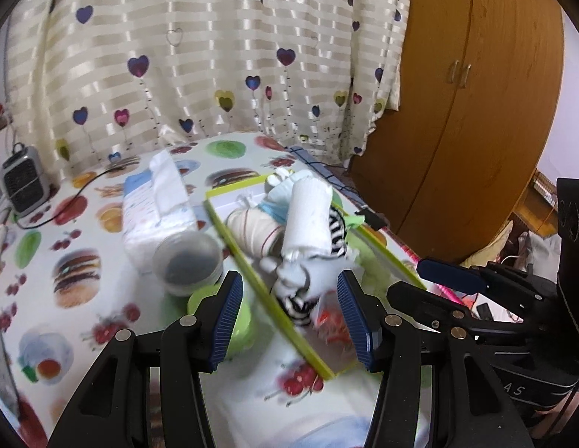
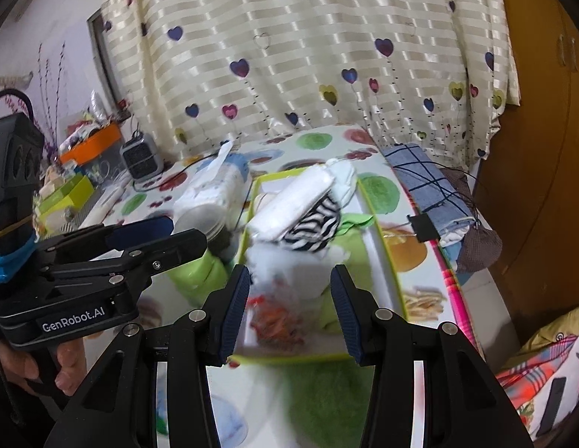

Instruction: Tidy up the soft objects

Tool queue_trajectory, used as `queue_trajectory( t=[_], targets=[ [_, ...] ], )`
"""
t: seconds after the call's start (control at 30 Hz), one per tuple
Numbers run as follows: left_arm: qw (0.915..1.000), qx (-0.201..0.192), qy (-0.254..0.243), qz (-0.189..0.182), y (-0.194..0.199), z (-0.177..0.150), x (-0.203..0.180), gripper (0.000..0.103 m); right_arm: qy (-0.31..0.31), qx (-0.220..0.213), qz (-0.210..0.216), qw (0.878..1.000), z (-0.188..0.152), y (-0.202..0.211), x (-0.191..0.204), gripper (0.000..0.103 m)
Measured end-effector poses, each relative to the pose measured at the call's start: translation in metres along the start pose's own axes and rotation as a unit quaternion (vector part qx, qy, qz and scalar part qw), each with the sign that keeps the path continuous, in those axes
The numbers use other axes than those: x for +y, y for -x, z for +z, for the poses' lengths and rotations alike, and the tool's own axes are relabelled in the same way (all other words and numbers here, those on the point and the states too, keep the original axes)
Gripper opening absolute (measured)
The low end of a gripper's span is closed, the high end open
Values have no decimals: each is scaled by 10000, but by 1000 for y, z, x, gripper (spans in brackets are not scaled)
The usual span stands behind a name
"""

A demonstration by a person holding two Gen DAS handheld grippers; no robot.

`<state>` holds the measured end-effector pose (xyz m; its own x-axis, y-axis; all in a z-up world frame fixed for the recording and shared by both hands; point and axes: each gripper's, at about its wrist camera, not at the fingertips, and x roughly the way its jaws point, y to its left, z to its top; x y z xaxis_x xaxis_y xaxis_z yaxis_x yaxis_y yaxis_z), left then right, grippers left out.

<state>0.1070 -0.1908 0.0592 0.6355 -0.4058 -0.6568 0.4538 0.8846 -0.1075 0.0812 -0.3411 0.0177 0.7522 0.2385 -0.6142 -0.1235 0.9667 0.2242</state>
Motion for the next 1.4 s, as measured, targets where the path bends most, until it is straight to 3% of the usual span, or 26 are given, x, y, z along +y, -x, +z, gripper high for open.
queue_trajectory(
  t=[0.57,1.4],
  targets=[
    [9991,-147,184,356,42,-32,9,52,419,126,-38,9990,-19,20,43,47],
    [9989,-92,177,431,44,-45,12,52,486,266,-107,9984,-27,16,54,47]
  ],
)
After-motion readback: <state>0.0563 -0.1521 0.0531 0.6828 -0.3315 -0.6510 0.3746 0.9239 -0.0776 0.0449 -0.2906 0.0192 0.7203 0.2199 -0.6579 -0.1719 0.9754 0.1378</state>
